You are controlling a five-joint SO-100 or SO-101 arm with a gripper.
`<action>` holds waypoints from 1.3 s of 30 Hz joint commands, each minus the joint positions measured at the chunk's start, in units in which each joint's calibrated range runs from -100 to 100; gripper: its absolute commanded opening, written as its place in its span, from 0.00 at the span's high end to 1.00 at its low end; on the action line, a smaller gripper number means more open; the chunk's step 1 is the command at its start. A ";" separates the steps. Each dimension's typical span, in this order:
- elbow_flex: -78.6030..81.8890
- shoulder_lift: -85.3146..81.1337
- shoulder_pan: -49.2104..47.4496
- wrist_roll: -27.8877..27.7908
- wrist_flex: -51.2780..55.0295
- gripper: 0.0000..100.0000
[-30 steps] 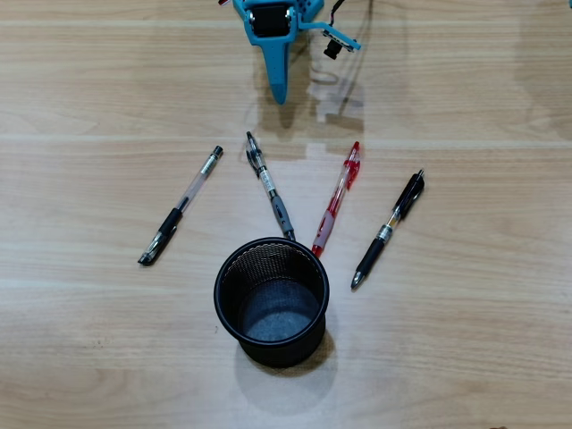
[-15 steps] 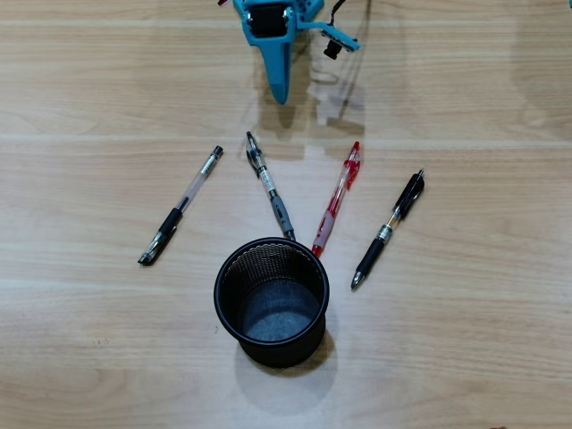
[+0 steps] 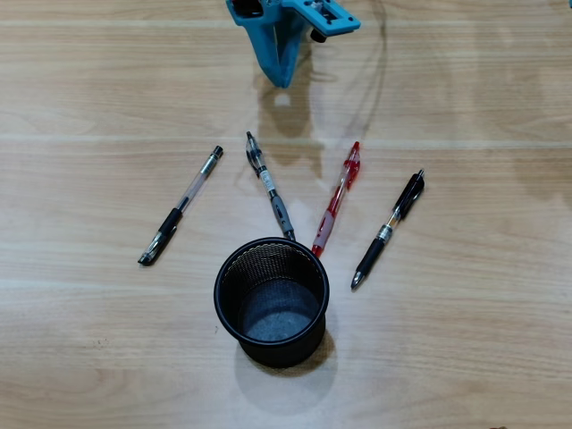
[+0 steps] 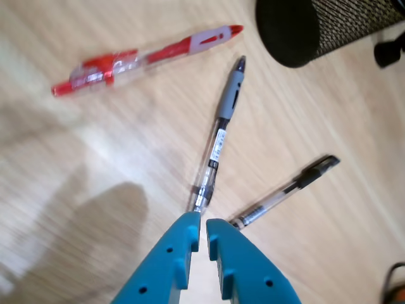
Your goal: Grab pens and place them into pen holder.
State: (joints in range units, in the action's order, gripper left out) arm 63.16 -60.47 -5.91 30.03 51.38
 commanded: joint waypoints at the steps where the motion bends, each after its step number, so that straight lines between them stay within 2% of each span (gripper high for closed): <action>1: -7.59 7.68 0.42 7.24 -0.54 0.98; 5: -10.03 13.39 0.23 14.81 -0.54 0.98; 16: -15.80 21.12 3.41 25.02 1.69 0.98; 26: -35.99 36.58 10.22 25.27 11.94 0.98; 35: -49.24 56.74 15.49 24.86 11.94 0.98; 39: -52.84 61.61 16.12 24.91 12.20 0.88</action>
State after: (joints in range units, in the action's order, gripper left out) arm 14.78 -0.51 9.43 55.12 63.24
